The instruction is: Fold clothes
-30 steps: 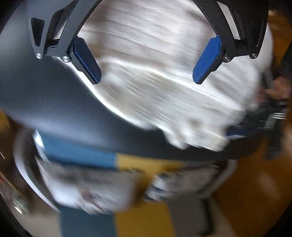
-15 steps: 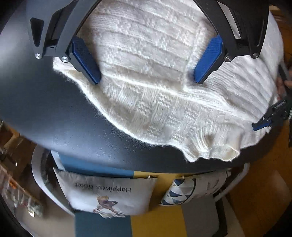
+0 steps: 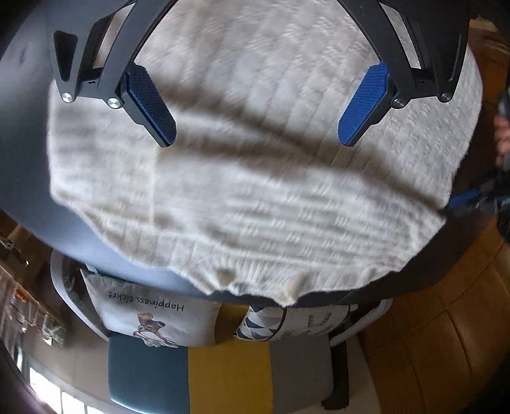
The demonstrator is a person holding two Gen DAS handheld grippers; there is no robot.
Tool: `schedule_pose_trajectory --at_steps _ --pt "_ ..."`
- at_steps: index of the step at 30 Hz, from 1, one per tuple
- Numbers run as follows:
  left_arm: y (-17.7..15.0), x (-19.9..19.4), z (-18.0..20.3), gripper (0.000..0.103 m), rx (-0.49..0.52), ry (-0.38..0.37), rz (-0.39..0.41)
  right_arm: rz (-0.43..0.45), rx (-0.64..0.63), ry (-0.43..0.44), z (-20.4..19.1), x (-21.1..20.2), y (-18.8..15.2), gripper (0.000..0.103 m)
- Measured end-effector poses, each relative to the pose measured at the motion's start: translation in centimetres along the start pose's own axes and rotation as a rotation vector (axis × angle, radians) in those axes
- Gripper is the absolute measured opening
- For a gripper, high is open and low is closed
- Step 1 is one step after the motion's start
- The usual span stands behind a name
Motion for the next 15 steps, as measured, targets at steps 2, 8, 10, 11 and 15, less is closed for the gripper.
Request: schedule_pose_trajectory --at_steps 2,8,10,11,15 --pt "-0.8 0.3 -0.1 0.021 -0.021 -0.011 -0.013 0.005 0.018 -0.010 -0.5 0.1 -0.9 0.103" --pt "-0.2 2.2 0.2 0.021 -0.045 0.015 0.004 -0.011 0.012 -0.024 -1.7 0.8 -2.9 0.103" --pt "0.3 2.4 -0.2 0.021 -0.028 0.052 0.033 -0.007 -0.008 -0.040 -2.0 0.9 -3.5 0.103" --pt "0.7 2.3 -0.5 0.018 0.044 0.140 0.073 -0.005 -0.015 -0.042 -2.0 1.0 -3.7 0.103" --pt "0.7 1.6 -1.4 0.012 0.062 0.212 0.107 -0.011 -0.015 -0.040 -2.0 1.0 -3.8 0.103"
Point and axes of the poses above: each gripper's, at about its wrist camera, not at the fingertips, and x roughly the way its jaws point, z to its right, y to its top, the point moved 7 cm from there along x, roughly the way its jaws point, and after that the axes turned 10 degrees about z, right-handed, at the moved point
